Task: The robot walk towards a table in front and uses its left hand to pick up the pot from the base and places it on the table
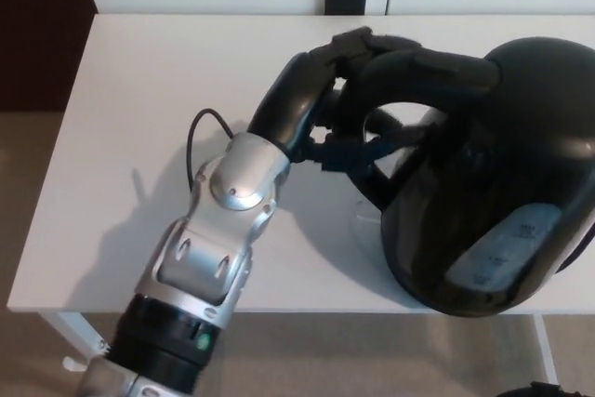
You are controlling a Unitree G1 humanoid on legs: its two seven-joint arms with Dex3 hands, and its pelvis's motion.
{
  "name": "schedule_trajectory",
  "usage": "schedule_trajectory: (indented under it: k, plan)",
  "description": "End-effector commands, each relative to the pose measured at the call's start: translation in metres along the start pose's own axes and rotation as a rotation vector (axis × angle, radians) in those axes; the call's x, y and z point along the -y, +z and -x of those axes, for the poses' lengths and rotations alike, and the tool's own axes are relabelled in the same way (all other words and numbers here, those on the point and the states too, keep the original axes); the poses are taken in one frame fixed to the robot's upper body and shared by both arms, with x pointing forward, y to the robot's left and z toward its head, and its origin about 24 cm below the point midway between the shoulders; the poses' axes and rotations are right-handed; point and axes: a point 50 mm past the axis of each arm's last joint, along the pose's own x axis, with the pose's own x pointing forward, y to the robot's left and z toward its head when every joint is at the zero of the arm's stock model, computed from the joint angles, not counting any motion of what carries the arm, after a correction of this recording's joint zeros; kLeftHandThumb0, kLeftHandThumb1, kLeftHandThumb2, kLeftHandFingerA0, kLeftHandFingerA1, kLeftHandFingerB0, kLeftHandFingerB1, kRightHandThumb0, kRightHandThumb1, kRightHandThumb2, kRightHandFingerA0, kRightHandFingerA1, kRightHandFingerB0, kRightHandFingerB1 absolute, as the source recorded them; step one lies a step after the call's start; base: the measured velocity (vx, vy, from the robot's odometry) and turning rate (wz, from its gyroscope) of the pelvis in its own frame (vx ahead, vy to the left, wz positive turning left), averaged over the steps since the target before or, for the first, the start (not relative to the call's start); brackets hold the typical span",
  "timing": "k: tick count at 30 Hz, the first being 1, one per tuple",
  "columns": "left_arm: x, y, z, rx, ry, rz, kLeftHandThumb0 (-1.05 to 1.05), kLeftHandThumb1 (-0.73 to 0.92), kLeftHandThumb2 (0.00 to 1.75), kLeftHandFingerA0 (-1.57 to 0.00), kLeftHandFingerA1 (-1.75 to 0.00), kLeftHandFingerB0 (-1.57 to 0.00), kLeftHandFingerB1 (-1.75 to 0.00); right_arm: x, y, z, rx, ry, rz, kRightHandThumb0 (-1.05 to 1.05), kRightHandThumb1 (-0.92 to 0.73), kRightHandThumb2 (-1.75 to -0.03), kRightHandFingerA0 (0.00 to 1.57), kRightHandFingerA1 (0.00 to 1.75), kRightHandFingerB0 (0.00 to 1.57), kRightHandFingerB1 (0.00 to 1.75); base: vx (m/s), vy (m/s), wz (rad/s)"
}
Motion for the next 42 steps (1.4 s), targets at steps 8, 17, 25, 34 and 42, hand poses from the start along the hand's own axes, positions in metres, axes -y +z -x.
schedule_trajectory:
  k: [8, 17, 25, 34, 42]
  plan:
    - [0.012, 0.001, 0.002, -0.067, 0.063, 0.524, -0.47, 0.33, 0.85, -1.57, -0.85, -1.31, -0.8, 0.003, 0.003, 0.0, 0.024, 0.0, 0.029, -0.22, -0.55, -0.56, 0.68, 0.54, 0.57, 0.46, 0.0, 0.0, 0.0]
    - [0.008, 0.011, 0.002, -0.111, 0.066, 0.855, -0.26, 0.21, 0.99, -1.46, -1.0, -1.27, -0.84, 0.003, 0.005, -0.001, 0.028, 0.008, 0.051, -0.23, -0.56, -0.56, 0.65, 0.53, 0.57, 0.46, 0.0, 0.0, 0.0]
    - [0.004, 0.044, 0.007, -0.047, 0.084, 1.067, -0.23, 0.56, 0.78, -1.21, -1.16, -1.06, -0.94, 0.003, 0.007, -0.002, 0.038, -0.003, 0.065, -0.23, -0.56, -0.56, 0.68, 0.56, 0.59, 0.47, 0.0, 0.0, 0.0]
    - [-0.003, 0.067, 0.02, 0.008, 0.096, 1.128, -0.21, 0.81, 0.7, -1.01, -1.31, -0.86, -1.02, 0.002, 0.007, -0.001, 0.045, 0.009, 0.079, -0.24, -0.57, -0.56, 0.68, 0.56, 0.59, 0.48, 0.0, 0.0, 0.0]
    - [-0.021, 0.062, 0.03, 0.037, 0.136, 1.125, -0.18, 0.85, 0.74, -0.99, -1.35, -0.81, -1.07, 0.001, 0.01, -0.003, 0.055, 0.021, 0.109, -0.29, -0.57, -0.56, 0.69, 0.56, 0.6, 0.47, 0.0, 0.0, 0.0]
